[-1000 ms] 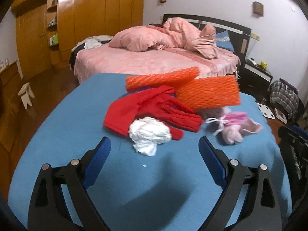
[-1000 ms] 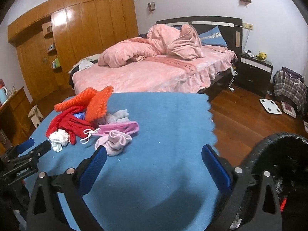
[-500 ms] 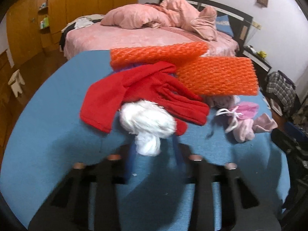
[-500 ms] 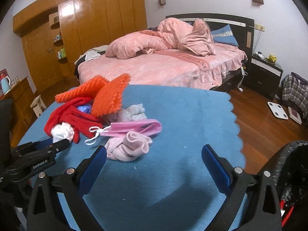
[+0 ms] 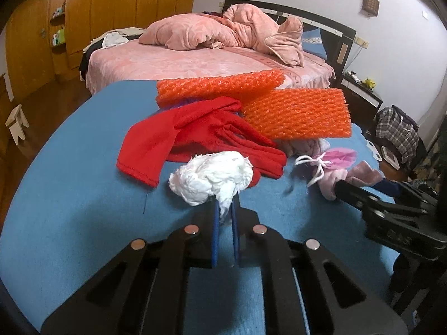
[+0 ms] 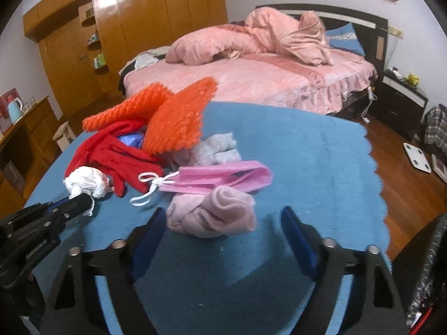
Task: Collect trash
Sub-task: 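Move the left tool to a white tissue while the right tool reaches a pink sock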
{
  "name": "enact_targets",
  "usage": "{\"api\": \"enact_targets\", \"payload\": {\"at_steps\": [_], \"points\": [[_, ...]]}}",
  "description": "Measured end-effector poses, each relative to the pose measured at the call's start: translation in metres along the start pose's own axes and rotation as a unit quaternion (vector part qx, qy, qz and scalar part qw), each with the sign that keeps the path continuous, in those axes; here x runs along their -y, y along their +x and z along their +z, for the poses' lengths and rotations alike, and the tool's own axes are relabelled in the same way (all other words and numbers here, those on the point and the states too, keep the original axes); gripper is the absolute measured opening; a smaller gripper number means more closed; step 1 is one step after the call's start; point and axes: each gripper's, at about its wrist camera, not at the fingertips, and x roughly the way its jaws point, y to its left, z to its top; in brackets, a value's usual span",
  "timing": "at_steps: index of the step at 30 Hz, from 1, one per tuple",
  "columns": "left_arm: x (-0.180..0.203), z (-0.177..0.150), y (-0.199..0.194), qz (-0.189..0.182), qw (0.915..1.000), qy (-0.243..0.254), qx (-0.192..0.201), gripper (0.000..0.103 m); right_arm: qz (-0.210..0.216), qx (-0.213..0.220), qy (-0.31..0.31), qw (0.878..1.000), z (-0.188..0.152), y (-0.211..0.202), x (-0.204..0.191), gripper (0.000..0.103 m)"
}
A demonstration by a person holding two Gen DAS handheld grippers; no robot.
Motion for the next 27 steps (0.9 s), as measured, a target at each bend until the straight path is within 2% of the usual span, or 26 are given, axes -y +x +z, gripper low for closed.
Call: {"api": "enact_targets", "payload": {"at_steps": [2,3,5,6,7,10,15,18,20,21,23,27], "points": [[0.000,-0.002,-0.002,-0.003,1.0000,0.001,-0.002,0.008,0.019,0.000,-0.005,1.000,-0.001,0.000,-0.002,0.044],[0.000,-0.003,-0.002,-0.003,1.0000,0.001,-0.003,0.009,0.018,0.003,-0.009,1.000,-0.002,-0.001,-0.004,0.041],[0.002,-0.003,-0.003,-0.004,1.0000,0.001,-0.003,0.018,0.023,0.004,-0.011,1.000,-0.005,-0.004,-0.005,0.038],[0.003,-0.004,-0.005,-0.007,1.0000,0.001,-0.001,0.031,0.025,0.005,-0.008,1.000,-0.006,-0.006,-0.005,0.036],[0.004,-0.004,-0.007,-0.005,1.0000,0.003,0.005,0.042,0.026,0.006,-0.005,1.000,-0.009,-0.009,-0.004,0.036],[0.006,-0.004,-0.008,-0.002,0.9999,0.004,0.010,0.057,0.026,0.009,0.001,1.000,-0.014,-0.015,-0.003,0.035],[0.004,0.000,0.002,0.016,0.9999,-0.005,0.000,0.066,0.022,0.013,-0.002,1.000,-0.019,-0.024,-0.001,0.035],[0.001,0.002,0.014,0.026,0.9994,-0.007,-0.023,0.064,0.021,0.017,0.003,1.000,-0.017,-0.026,0.003,0.035],[-0.001,0.002,0.019,0.029,0.9989,-0.008,-0.037,0.039,0.024,0.023,0.003,0.999,-0.014,-0.029,0.004,0.035],[-0.001,0.003,0.019,0.031,0.9988,-0.009,-0.036,0.038,0.024,0.024,0.001,0.999,-0.013,-0.030,0.005,0.028],[-0.001,0.003,0.017,0.024,0.9991,-0.007,-0.033,0.021,0.029,0.022,0.002,0.999,-0.013,-0.032,0.005,0.021],[0.004,0.001,0.010,0.025,0.9995,-0.001,-0.020,0.019,0.029,0.021,0.001,0.999,-0.015,-0.036,0.007,0.020]]}}
